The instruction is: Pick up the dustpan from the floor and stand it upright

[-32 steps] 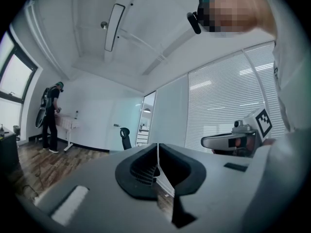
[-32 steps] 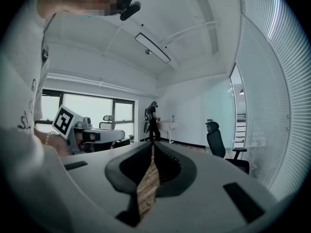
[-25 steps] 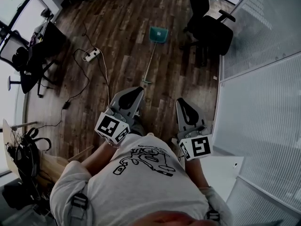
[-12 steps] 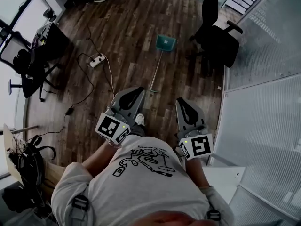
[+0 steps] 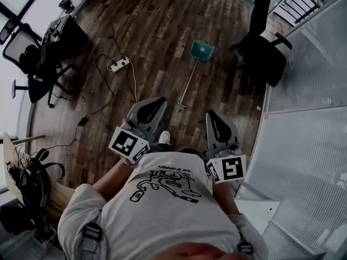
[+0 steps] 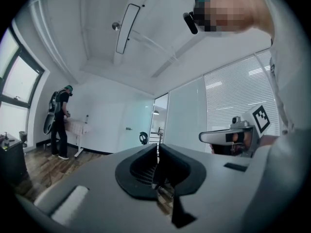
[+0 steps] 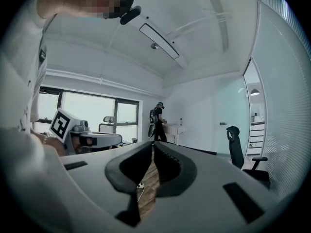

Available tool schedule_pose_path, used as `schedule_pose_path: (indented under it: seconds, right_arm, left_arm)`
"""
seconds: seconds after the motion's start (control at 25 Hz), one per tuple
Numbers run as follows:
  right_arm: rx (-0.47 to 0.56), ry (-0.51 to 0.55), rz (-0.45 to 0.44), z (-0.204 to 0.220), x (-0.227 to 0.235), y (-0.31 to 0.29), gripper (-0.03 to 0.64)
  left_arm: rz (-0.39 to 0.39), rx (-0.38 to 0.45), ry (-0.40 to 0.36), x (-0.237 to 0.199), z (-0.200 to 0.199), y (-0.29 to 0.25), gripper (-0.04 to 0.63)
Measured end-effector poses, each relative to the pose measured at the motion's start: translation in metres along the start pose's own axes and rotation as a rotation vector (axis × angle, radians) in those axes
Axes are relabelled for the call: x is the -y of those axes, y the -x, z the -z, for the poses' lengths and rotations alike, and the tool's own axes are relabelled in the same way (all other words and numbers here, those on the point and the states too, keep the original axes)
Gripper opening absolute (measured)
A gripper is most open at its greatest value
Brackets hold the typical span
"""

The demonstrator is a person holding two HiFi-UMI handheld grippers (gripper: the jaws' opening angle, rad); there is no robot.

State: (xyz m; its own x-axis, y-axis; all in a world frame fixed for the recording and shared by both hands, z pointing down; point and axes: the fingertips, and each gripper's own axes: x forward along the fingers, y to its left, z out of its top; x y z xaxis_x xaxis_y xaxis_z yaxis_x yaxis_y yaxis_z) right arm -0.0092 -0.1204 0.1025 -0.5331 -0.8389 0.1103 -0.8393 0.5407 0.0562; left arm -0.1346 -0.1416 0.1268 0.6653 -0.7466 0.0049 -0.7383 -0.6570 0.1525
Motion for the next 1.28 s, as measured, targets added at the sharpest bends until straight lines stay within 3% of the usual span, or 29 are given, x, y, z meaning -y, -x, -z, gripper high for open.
schedule_pose_path:
  seconds: [0.52, 1.28]
  right_arm:
    - [-0.028, -0.009, 0.022, 0.009, 0.069, 0.003, 0.015]
    - [-0.158, -0.072, -0.03, 0.11, 0.089, -0.018, 0.015]
  left_arm:
    - [0.035, -0.008, -0.01, 0.021, -0.001, -0.075, 0.009]
    - [0.034, -0.178, 0.042, 0.008, 0.106, -0.097, 0.009]
